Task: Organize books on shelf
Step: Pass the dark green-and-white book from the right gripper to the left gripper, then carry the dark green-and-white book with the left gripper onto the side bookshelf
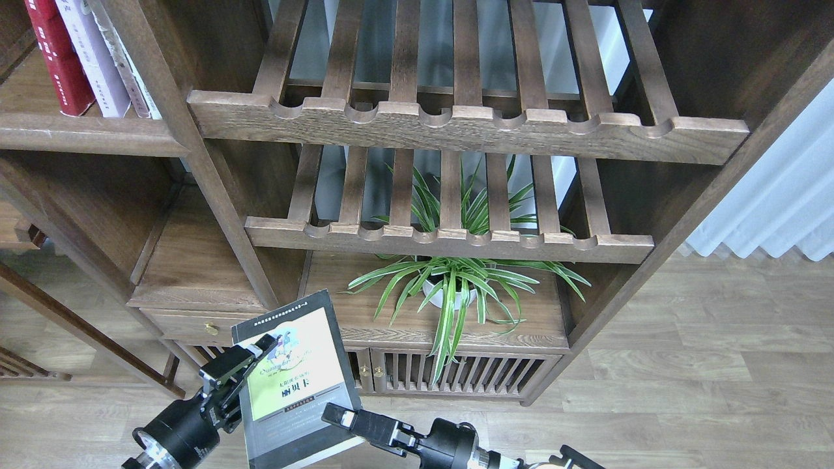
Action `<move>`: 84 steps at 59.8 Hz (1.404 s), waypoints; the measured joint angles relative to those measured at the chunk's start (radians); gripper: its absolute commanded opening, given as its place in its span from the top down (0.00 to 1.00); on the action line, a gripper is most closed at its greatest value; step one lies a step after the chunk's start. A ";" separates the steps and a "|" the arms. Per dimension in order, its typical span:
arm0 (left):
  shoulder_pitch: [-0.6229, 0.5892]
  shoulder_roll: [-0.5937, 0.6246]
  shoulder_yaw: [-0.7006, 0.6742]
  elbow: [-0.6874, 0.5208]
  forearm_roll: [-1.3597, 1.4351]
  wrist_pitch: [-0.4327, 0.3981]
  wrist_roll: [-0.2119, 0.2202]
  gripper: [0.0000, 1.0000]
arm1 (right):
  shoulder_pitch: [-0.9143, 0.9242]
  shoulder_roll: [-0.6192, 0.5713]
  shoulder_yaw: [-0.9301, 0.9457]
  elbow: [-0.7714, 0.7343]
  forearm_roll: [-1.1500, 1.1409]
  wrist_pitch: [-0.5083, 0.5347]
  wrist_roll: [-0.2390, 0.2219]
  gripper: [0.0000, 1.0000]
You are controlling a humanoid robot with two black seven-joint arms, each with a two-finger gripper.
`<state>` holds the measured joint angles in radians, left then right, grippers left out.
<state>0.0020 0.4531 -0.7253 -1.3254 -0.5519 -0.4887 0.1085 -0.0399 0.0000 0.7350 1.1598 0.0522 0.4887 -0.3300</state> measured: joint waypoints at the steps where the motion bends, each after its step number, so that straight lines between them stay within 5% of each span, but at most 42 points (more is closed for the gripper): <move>1: 0.000 0.002 0.000 0.000 0.000 0.000 0.000 0.92 | 0.000 0.000 0.000 0.000 0.000 0.000 0.000 0.96; 28: 0.009 0.109 0.001 -0.026 0.005 0.000 0.004 0.92 | 0.013 0.001 0.023 -0.002 -0.001 0.000 0.003 0.92; 32: 0.009 0.117 0.001 -0.031 0.005 0.000 0.004 0.92 | 0.013 0.001 0.024 -0.002 0.000 0.000 0.004 0.74; 34: 0.008 0.119 0.001 -0.033 0.005 0.000 0.004 0.92 | 0.014 0.001 0.025 -0.002 0.001 0.000 0.005 0.44; 37: 0.004 0.120 0.001 -0.034 0.005 0.000 0.004 0.92 | 0.014 0.000 0.025 -0.002 0.001 0.000 0.006 0.12; 44: 0.000 0.127 -0.047 -0.033 0.005 0.002 0.000 0.92 | 0.018 -0.002 0.027 -0.001 -0.028 0.000 0.011 0.01; 63: 0.061 0.284 -0.261 -0.079 0.008 0.000 0.013 0.91 | 0.016 0.000 0.061 0.008 -0.056 0.000 0.019 0.01; 84: 0.173 0.441 -0.771 -0.186 0.094 0.000 0.051 0.91 | 0.009 0.000 0.072 -0.003 -0.060 0.000 0.019 0.01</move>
<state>0.1752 0.8940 -1.4966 -1.5115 -0.4583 -0.4890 0.1592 -0.0306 0.0001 0.8069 1.1563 -0.0075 0.4890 -0.3114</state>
